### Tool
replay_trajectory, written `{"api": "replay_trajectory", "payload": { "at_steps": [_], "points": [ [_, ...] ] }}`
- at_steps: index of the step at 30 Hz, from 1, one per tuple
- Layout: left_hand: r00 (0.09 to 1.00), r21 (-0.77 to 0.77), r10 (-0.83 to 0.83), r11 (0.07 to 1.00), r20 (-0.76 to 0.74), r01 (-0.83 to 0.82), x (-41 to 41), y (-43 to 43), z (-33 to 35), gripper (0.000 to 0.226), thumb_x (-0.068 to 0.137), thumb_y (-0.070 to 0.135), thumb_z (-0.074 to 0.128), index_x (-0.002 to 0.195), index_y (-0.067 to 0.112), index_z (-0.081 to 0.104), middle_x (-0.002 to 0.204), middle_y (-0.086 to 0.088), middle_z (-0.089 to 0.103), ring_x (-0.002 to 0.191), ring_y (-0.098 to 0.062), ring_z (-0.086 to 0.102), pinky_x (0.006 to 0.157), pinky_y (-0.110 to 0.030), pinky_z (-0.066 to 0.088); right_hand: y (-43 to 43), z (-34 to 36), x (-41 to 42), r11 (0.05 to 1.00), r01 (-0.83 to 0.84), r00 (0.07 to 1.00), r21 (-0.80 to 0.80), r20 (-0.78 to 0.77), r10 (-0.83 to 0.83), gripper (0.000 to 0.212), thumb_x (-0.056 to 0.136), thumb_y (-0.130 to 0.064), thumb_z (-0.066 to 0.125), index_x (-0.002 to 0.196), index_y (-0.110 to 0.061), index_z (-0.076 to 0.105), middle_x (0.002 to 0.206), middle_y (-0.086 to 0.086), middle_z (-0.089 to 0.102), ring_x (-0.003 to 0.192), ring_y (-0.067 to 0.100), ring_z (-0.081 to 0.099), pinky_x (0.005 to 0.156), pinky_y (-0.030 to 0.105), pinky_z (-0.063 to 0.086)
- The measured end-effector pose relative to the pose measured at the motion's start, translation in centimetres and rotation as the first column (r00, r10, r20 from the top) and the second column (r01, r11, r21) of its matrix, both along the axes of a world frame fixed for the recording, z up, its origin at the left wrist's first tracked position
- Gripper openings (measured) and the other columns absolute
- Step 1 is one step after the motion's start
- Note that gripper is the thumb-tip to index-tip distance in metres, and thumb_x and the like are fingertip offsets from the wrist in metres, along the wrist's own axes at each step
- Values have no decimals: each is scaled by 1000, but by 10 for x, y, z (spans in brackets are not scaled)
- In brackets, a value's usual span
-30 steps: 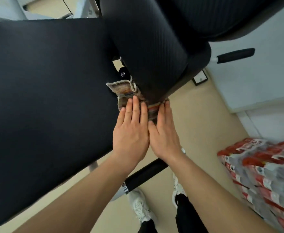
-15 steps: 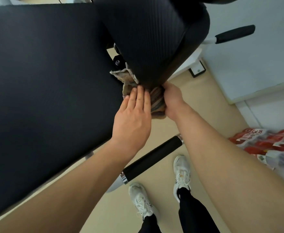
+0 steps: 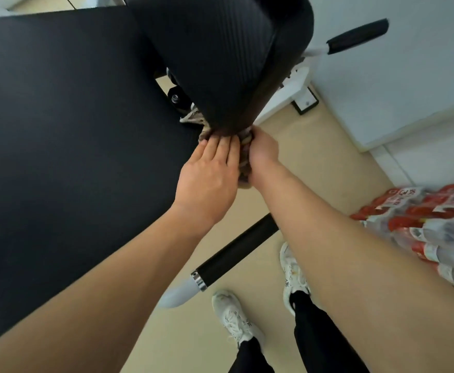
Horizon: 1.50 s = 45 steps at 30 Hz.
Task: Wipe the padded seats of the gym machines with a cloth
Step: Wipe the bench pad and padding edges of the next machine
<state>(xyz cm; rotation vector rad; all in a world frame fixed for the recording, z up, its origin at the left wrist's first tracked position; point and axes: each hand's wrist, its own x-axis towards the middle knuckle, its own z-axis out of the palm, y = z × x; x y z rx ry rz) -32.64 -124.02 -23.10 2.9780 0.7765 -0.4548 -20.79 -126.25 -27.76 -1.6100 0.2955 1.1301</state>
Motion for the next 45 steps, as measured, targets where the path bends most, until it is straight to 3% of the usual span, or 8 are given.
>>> {"api": "replay_trajectory", "payload": {
  "at_steps": [3,6,15,23,32,37,43,45],
  "points": [
    [989,-3,-92,996,-114,92,-46,-1,19,62,103,26,15,158,3,-1,165,-19,-3,154,-31,2,124,-42,6,-5,5,-59,951,310,946,11,-108,-307,37,103,-34,37,128,-23,61,116,9,70,104,28,68,100,47,53],
    [983,14,-153,988,-103,155,-87,11,37,58,103,26,24,157,6,17,164,-16,12,152,-30,17,122,-41,16,-6,25,-119,941,340,929,-1,-159,-335,43,106,-40,27,144,-33,45,134,4,61,116,24,61,108,44,45],
    [980,-15,-156,988,-122,155,-27,26,10,65,106,45,13,159,10,3,166,-15,2,154,-28,4,125,-44,13,17,-24,-52,844,533,843,60,-121,-524,60,93,-52,31,133,-15,56,128,17,65,113,36,64,105,49,48],
    [965,91,-177,976,-195,198,-179,16,67,61,107,39,19,158,6,11,165,-18,9,152,-31,15,123,-45,21,3,32,-166,924,369,925,101,-140,-354,54,104,-43,30,155,-34,15,145,11,47,124,37,54,106,58,44],
    [975,117,-86,987,-205,112,-116,16,47,66,105,44,12,159,7,4,166,-18,4,153,-30,8,125,-43,11,18,-8,-131,901,433,889,40,-186,-419,73,80,-68,33,144,-34,39,132,11,61,107,37,64,95,60,48],
    [976,196,-71,974,-204,112,-230,-3,91,62,106,39,6,158,6,6,165,-18,6,153,-30,12,124,-43,13,11,63,-200,962,274,954,10,-134,-270,66,101,-45,41,156,-20,14,154,13,35,130,37,47,103,46,42],
    [987,212,146,965,62,-156,-214,9,110,46,104,37,28,115,15,67,125,-8,65,108,-31,61,84,-45,52,20,87,-210,947,316,930,-51,-181,-320,59,102,-44,36,153,-16,23,149,13,38,125,38,48,104,50,44],
    [995,151,81,984,65,-90,-180,25,95,46,106,38,28,133,14,56,142,-10,53,127,-31,52,99,-48,45,18,80,-206,927,375,912,-21,-173,-373,55,99,-44,39,146,-16,36,138,11,50,116,38,55,98,47,49]
  ]
}}
